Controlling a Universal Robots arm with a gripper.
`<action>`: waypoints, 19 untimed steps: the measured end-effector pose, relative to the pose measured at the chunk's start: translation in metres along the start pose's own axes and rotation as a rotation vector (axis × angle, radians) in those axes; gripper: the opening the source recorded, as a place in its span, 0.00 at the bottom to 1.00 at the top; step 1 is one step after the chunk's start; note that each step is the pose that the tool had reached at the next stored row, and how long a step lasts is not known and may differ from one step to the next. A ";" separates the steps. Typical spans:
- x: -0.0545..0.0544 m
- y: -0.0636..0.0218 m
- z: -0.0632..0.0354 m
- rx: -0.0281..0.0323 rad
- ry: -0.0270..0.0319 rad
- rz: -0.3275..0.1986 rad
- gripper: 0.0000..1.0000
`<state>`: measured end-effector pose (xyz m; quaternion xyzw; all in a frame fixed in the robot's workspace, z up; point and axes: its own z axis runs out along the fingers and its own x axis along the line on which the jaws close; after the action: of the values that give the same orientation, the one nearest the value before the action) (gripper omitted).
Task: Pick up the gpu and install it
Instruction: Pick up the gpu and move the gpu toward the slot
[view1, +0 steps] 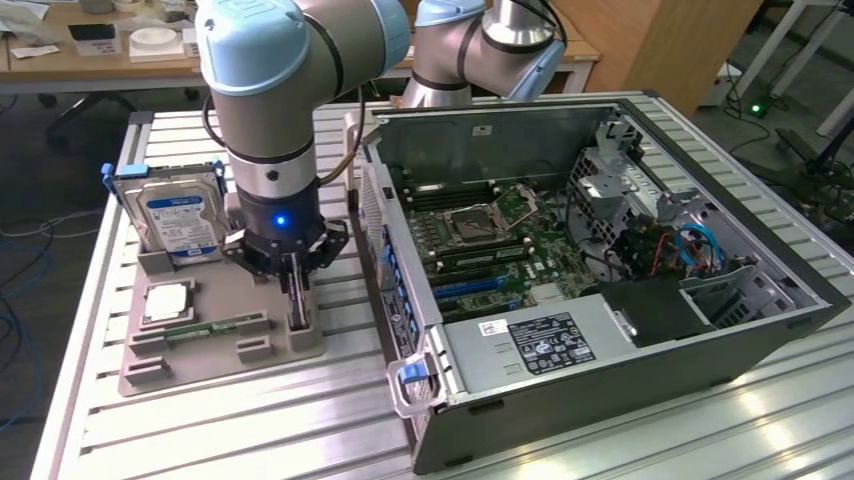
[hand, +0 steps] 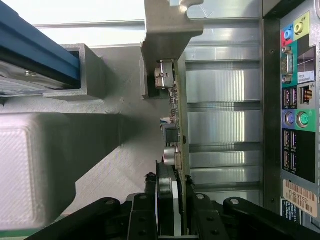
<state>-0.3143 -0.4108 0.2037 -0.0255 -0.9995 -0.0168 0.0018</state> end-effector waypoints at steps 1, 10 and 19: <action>0.000 0.0000 0.0000 0.0000 0.0000 0.000 0.32; 0.000 0.0000 0.0000 0.0000 0.0000 0.000 0.28; 0.000 0.0001 -0.0005 -0.0003 -0.0005 0.000 0.28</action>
<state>-0.3142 -0.4108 0.2041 -0.0255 -0.9995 -0.0169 0.0016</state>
